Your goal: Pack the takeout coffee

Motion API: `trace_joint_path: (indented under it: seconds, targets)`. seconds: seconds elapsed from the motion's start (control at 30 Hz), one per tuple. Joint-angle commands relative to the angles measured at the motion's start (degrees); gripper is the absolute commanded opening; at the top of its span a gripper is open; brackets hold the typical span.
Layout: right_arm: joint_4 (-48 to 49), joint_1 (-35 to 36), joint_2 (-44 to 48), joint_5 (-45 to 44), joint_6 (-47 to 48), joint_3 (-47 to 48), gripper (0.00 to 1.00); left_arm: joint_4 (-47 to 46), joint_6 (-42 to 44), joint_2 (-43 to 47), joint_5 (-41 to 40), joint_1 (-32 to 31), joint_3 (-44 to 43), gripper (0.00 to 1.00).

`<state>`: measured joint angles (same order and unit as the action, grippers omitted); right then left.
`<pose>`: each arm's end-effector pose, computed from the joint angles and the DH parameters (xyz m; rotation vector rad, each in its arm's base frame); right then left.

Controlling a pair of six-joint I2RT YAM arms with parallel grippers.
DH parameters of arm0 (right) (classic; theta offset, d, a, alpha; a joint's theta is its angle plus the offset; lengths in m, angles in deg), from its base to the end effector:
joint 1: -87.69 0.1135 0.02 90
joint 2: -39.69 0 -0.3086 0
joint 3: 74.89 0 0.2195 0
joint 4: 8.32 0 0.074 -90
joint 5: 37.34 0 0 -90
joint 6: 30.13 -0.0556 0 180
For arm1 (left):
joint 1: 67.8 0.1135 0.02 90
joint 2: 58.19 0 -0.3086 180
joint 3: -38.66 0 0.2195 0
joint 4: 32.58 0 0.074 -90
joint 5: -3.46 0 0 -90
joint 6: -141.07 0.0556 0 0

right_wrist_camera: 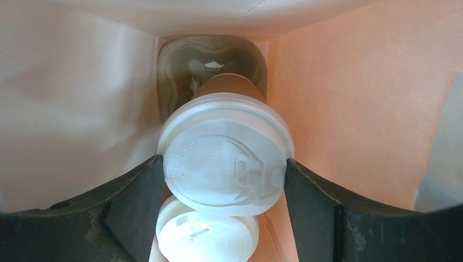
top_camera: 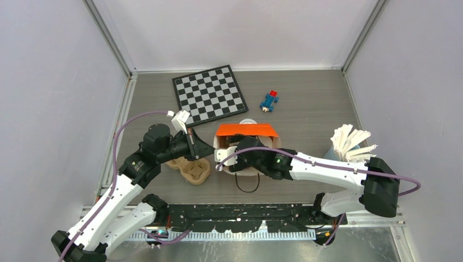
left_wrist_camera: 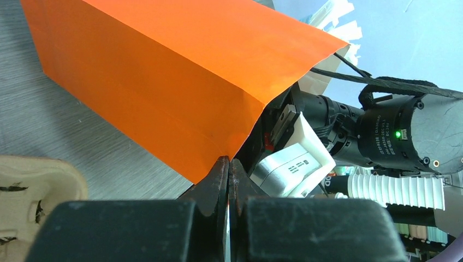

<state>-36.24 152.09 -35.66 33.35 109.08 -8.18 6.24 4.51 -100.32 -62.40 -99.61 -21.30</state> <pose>0.1292 0.2270 0.3038 -1.7128 1.3425 -0.2214 0.0871 -0.0808 0.3430 0.0369 2.1400 -1.2707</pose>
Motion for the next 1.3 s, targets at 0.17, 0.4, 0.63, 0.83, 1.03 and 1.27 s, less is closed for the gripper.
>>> trace_joint_path:
  seconds: [0.17, 0.4, 0.63, 0.83, 1.03, 1.27]
  targets:
    - [-0.4, -0.1, -2.5, 2.6, 2.4, 2.6, 0.76, -2.8, -0.8, 0.2, 2.0, -0.2, -1.7, 0.00]
    - [-1.1, -0.2, -5.0, 1.1, 3.7, 4.7, 0.77, -3.0, -0.9, -0.1, 2.4, -0.2, -1.7, 0.00]
    - [-1.4, -0.4, -5.6, 0.7, 4.1, 5.8, 0.81, -3.3, -0.9, -0.7, 2.8, -0.2, -1.9, 0.00]
    - [-1.1, -0.8, -4.7, 2.5, 3.8, 4.8, 0.87, -3.5, -0.8, -1.1, 3.4, -0.2, -2.1, 0.00]
    - [-1.1, -0.8, -4.5, 2.9, 3.8, 5.3, 0.90, -3.4, -0.8, -0.6, 3.0, -0.2, -2.2, 0.00]
    - [-1.6, -1.1, -4.2, 3.4, 2.4, 6.3, 0.77, -3.3, -0.5, -0.6, 2.8, -0.2, -3.4, 0.00]
